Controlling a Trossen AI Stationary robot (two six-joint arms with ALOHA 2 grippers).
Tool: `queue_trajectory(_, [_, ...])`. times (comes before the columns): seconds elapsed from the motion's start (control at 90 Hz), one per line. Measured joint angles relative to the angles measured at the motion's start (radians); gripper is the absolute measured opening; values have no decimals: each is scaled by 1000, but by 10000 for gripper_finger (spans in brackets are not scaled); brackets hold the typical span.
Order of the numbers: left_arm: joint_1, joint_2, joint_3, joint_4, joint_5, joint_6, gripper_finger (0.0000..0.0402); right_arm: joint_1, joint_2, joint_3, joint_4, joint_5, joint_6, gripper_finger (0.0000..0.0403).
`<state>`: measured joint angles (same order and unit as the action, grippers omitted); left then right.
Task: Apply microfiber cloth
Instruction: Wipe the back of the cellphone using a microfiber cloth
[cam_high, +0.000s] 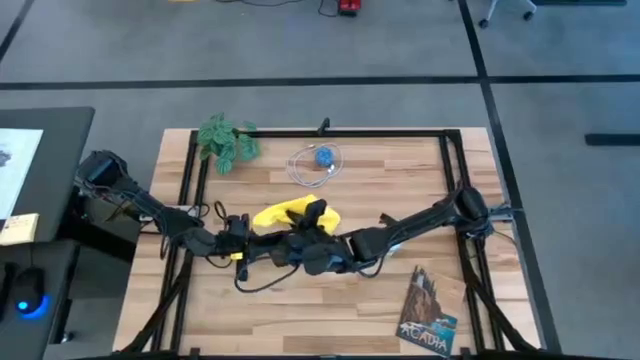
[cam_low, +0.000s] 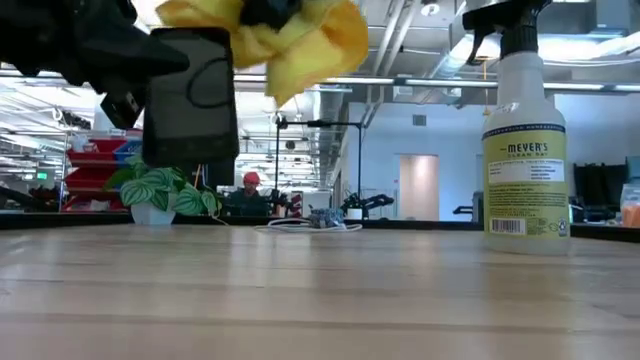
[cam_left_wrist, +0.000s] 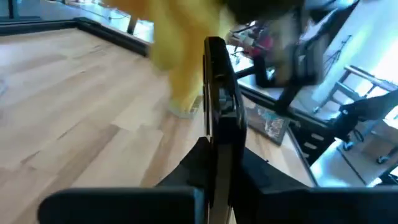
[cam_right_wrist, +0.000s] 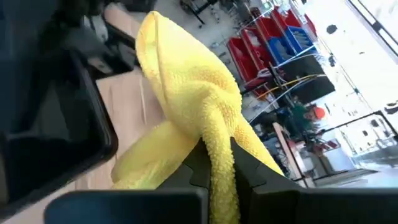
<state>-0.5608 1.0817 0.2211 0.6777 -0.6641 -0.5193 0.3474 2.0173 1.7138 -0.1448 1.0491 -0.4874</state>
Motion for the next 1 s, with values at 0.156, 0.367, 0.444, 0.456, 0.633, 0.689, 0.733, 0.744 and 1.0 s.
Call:
queue_trajectory(0.156, [0,0,-1,-16,-46,-1,13,43,-22,1,-78,-102,153,4])
queue_trajectory(0.367, [0,0,-1,0,-58,36,13,38,27,1,41,-248,227,4])
queue_trajectory(0.444, [0,0,-1,6,-57,42,13,5,64,0,111,-288,203,4])
queue_trajectory(0.456, [0,0,-1,7,-58,43,13,1,69,0,122,-298,200,4])
queue_trajectory(0.633, [0,0,-1,20,-60,44,13,-51,98,1,209,-371,176,4])
queue_trajectory(0.689, [1,0,-1,14,-62,44,13,-60,99,1,182,-370,185,4])
queue_trajectory(0.733, [1,0,-2,12,-69,43,13,-65,99,1,159,-356,198,4])
queue_trajectory(0.744, [1,0,-2,12,-71,43,13,-65,99,1,153,-350,200,4])
queue_trajectory(1.0, [1,1,-2,31,-65,44,13,-17,91,3,-42,-207,256,4])
